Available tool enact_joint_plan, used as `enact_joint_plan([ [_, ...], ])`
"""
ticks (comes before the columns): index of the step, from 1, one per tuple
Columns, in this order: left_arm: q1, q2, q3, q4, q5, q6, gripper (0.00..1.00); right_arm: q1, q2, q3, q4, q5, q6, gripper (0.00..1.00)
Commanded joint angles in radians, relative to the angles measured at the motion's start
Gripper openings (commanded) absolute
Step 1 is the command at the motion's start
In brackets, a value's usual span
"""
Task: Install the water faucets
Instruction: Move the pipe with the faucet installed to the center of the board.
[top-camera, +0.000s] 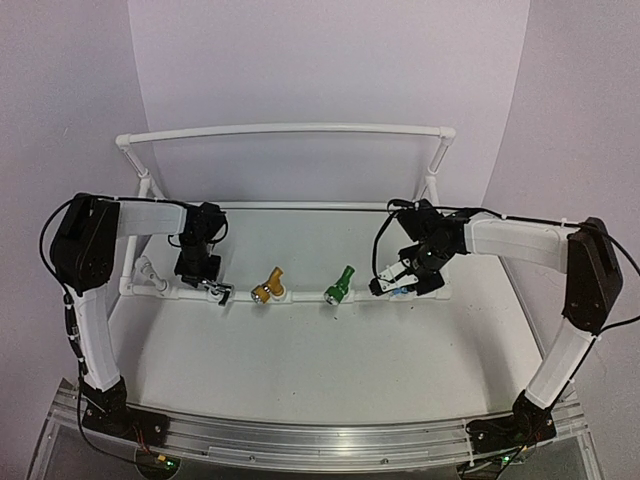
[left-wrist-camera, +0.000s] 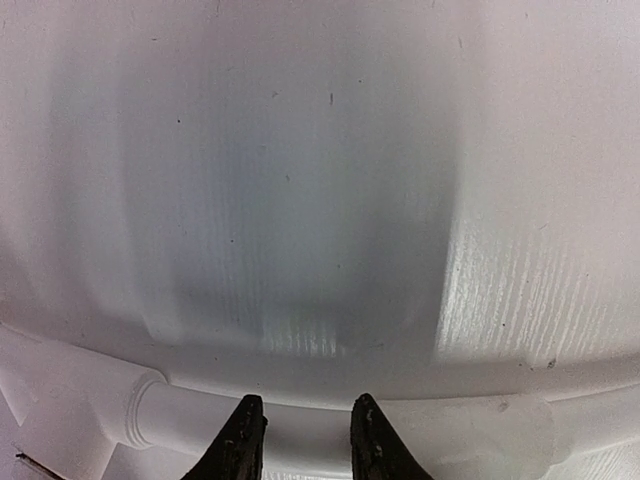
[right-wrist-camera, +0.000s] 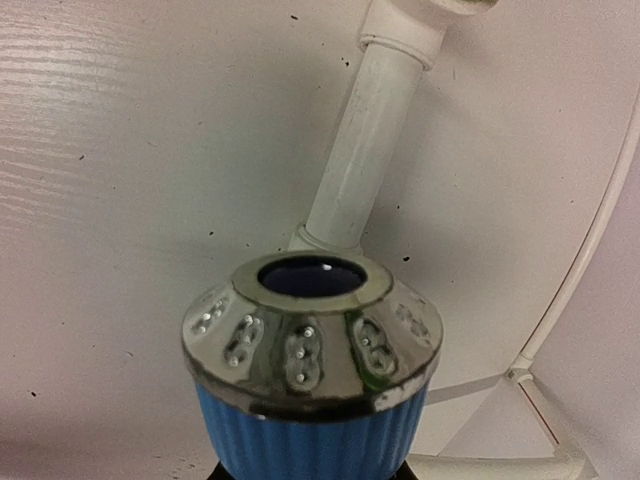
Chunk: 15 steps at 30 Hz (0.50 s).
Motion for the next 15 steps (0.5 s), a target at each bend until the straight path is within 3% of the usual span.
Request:
enact_joint_plan([
  [1,-0.091,-0.046,-0.083,-0.241,0.128,-0.018,0.30,-0.070,0.031,-0.020,0.028,0.121,-0.001,0.00],
  [7,-0.146,-0.053,-0.107,-0.239,0.202,-0.033,0.29,-0.085,0.023,-0.023,0.029,0.127,-0.008,0.00],
  [15,-0.133,-0.010,0.023,-0.222,0.158,-0.020,0.45,-0.089,0.008,-0.038,0.029,0.109,-0.006,0.00],
])
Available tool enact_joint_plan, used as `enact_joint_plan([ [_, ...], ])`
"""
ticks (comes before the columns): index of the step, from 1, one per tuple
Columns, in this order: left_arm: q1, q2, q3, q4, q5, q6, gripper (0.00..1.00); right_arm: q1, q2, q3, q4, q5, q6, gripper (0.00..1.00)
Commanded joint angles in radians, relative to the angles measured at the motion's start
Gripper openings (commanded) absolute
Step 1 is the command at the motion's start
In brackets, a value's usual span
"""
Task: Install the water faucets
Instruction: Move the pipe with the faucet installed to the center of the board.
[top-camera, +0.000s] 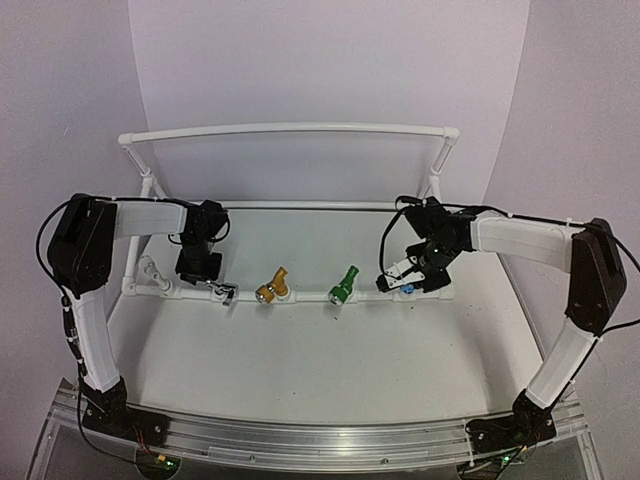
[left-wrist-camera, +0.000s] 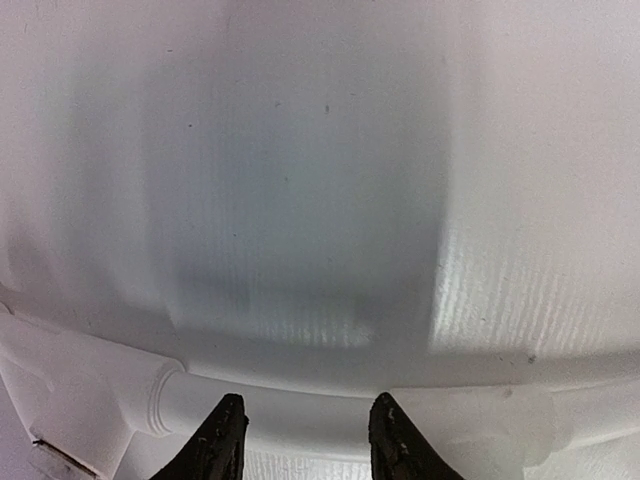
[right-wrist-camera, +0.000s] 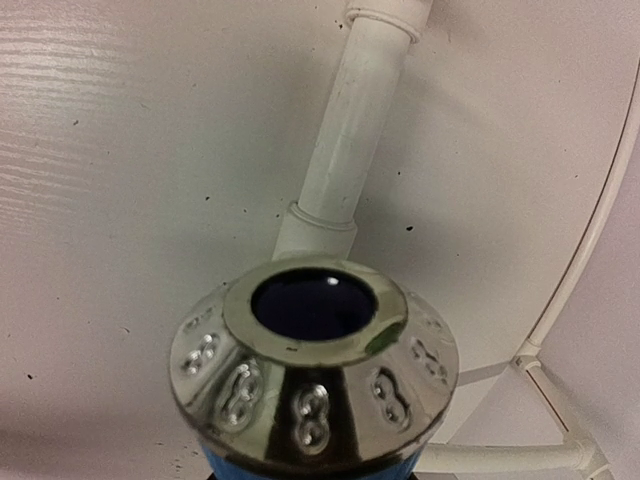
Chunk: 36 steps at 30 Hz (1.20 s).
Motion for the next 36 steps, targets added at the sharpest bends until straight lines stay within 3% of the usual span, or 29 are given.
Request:
enact_joint_plan([
  [1,-0.107,0.017,0.060,-0.230,0.150,0.023,0.48,-0.050,0.023,-0.033,0.040,0.110,0.003,0.00],
  [9,-0.029,-0.104,0.319,-0.077,0.070,0.079,0.82,-0.050,-0.012,-0.045,0.039,0.087,0.016,0.00],
  [14,-0.001,-0.266,0.327,0.202,0.084,0.145,0.91,-0.050,-0.023,-0.040,0.035,0.071,0.033,0.00],
  [21,0.098,-0.459,0.086,0.797,0.200,-0.136,0.91,-0.049,-0.022,-0.039,0.033,0.065,0.044,0.00],
  [24,0.108,-0.458,0.077,0.891,0.140,-0.229,0.93,-0.050,-0.021,-0.037,0.032,0.064,0.045,0.00],
  [30,0.206,-0.422,0.007,1.141,0.101,-0.598,0.94,-0.049,-0.014,-0.032,0.032,0.057,0.047,0.00],
  [36,0.238,-0.324,0.004,1.306,0.098,-0.780,0.93,-0.050,-0.009,-0.025,0.032,0.058,0.055,0.00],
])
